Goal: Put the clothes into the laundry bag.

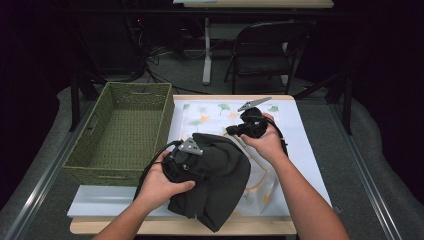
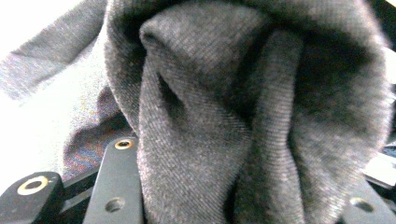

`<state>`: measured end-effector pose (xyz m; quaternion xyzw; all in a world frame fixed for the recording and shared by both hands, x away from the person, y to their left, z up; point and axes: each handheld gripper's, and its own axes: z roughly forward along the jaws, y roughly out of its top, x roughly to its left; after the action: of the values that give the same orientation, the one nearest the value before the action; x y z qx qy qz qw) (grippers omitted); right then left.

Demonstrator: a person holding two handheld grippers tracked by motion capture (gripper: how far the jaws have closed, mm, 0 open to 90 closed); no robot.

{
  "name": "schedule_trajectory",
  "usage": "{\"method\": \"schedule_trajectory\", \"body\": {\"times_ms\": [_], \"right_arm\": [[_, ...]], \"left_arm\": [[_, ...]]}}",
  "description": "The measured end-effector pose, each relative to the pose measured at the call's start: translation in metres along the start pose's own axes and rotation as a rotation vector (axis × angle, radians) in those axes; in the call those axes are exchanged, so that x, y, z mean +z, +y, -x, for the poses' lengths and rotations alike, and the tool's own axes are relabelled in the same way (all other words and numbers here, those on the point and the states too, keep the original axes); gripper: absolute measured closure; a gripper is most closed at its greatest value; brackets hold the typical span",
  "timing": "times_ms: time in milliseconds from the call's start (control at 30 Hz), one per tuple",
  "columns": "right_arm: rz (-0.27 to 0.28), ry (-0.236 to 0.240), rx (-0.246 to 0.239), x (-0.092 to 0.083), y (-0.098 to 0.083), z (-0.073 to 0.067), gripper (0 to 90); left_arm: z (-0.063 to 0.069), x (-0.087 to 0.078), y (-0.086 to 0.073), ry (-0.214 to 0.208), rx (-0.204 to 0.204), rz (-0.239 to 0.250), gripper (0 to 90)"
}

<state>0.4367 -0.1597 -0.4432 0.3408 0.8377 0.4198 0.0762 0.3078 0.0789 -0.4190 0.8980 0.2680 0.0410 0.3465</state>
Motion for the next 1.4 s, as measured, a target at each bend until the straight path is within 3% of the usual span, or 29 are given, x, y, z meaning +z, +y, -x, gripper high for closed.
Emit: {"method": "schedule_trajectory", "body": {"times_ms": [600,900,1133,1400], "right_arm": [[0.013,0.014,-0.050,-0.009,0.001,-0.014,89.6],[0.024,0.017,-0.052,-0.013,0.002,-0.016,89.6],[0.024,0.024,-0.049,-0.011,0.003,-0.017,89.6],[0.026,0.028,-0.047,-0.010,0.003,-0.016,89.6]], "left_arm": [[-0.003,0.021,-0.013,0.019,-0.013,-0.014,53.5],[0.001,0.028,-0.010,0.011,-0.028,-0.002,53.5],[0.007,0.024,-0.002,0.000,-0.001,0.008,53.5],[0.025,0.018,0.004,-0.041,0.045,0.034,53.5]]}}
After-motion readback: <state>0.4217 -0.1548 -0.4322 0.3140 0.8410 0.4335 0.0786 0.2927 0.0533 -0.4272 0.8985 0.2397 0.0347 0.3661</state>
